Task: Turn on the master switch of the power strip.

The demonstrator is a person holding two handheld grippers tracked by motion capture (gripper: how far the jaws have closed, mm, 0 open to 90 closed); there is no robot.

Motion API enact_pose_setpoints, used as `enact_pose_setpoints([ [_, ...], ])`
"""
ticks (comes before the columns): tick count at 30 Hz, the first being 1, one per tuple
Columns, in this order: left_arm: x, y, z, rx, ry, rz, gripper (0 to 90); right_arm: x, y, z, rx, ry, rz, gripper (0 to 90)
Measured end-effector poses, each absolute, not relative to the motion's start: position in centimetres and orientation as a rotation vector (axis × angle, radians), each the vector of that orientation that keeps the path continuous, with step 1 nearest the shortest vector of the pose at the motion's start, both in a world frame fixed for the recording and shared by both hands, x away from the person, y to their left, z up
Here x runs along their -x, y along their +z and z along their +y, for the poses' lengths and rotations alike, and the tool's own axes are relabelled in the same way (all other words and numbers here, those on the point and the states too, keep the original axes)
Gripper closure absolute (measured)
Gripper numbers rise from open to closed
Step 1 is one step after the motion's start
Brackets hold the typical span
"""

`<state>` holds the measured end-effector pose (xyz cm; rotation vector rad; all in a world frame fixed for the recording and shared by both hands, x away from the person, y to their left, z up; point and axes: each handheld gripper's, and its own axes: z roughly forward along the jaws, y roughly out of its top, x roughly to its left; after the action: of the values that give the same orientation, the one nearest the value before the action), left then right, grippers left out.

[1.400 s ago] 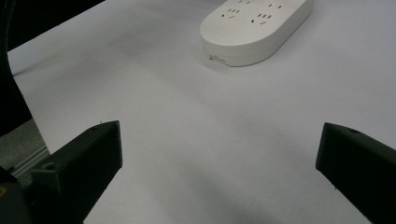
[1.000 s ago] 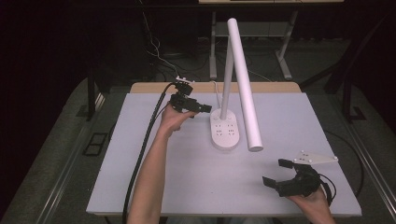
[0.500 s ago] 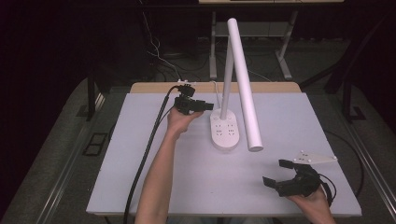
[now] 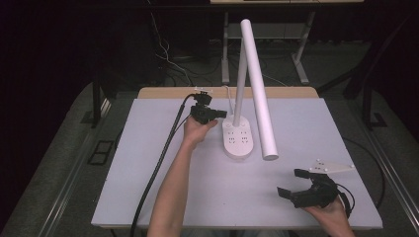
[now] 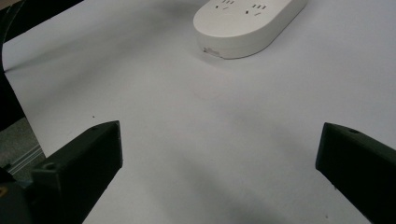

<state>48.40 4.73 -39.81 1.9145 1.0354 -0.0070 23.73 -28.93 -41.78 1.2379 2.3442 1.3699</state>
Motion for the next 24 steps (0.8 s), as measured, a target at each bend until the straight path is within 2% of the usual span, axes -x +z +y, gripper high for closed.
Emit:
enact_pose_setpoints([
  [24, -48.5, -42.2, 2.7, -1.959, -0.005, 1.077, 89.9, -23.8, -41.8, -28.9, -1.217, 1.367, 2.365, 0.0],
])
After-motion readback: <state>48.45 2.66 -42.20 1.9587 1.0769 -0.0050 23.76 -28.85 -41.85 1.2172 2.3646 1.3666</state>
